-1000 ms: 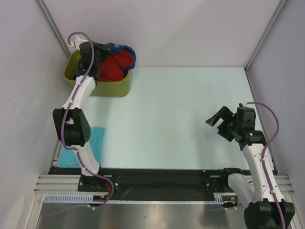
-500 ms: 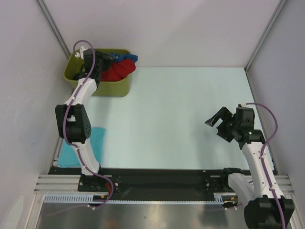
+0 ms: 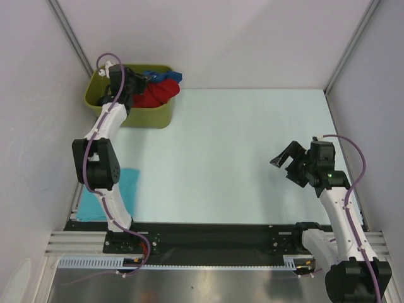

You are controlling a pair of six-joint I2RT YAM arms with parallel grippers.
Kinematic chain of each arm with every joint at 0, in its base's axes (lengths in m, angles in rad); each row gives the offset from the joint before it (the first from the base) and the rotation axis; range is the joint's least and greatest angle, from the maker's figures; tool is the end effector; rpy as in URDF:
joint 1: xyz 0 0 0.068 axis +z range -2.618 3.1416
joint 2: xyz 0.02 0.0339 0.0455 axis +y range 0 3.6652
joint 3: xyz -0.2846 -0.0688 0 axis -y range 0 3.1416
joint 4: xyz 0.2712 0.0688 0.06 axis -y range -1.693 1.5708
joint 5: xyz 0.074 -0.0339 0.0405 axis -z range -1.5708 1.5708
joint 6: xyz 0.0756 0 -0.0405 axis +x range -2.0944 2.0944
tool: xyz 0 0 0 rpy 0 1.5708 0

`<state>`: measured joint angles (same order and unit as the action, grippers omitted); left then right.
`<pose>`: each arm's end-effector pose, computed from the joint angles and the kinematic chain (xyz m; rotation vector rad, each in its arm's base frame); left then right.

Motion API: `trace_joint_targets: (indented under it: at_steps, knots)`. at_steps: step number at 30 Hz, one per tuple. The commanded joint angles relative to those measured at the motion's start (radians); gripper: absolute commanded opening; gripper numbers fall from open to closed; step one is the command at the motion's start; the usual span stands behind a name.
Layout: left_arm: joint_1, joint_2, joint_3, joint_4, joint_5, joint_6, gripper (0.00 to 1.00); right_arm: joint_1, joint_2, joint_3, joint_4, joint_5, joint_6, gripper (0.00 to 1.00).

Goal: Fold and stack the t-shirts
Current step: Grab the tshirt from the pile

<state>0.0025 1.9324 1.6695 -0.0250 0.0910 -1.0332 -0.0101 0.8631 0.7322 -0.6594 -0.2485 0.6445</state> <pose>0.5413 -0.0055 0.3248 -0.9002 1.7129 -0.7884 0.2155 0.0164 0.2492 0.6571 2.3205 0.5948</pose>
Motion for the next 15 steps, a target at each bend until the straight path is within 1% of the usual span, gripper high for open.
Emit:
trace_joint_targets:
  at_steps: [1,6,8,10,11,12,15]
  knots:
    - [0.024,-0.081,-0.002,0.074,0.033,-0.037,0.00,0.007,-0.004,0.021,0.023,0.028,-0.032,0.99]
    - [0.022,-0.128,-0.025,0.117,0.062,-0.103,0.00,0.007,-0.016,0.032,0.011,0.055,-0.055,0.99]
    - [0.019,-0.150,-0.054,0.155,0.079,-0.129,0.00,0.038,-0.018,0.033,0.004,0.058,-0.054,1.00]
    - [0.021,-0.182,-0.080,0.207,0.091,-0.180,0.00,0.044,-0.019,0.032,0.007,0.054,-0.049,0.99]
    - [0.021,-0.196,-0.118,0.235,0.098,-0.203,0.00,0.047,-0.021,0.032,0.009,0.052,-0.049,0.99]
    - [0.019,-0.222,-0.138,0.269,0.101,-0.253,0.00,0.055,-0.021,0.033,0.009,0.051,-0.048,0.99]
    - [0.014,-0.254,-0.197,0.432,0.108,-0.348,0.00,0.065,-0.029,0.038,0.009,0.049,-0.049,0.99]
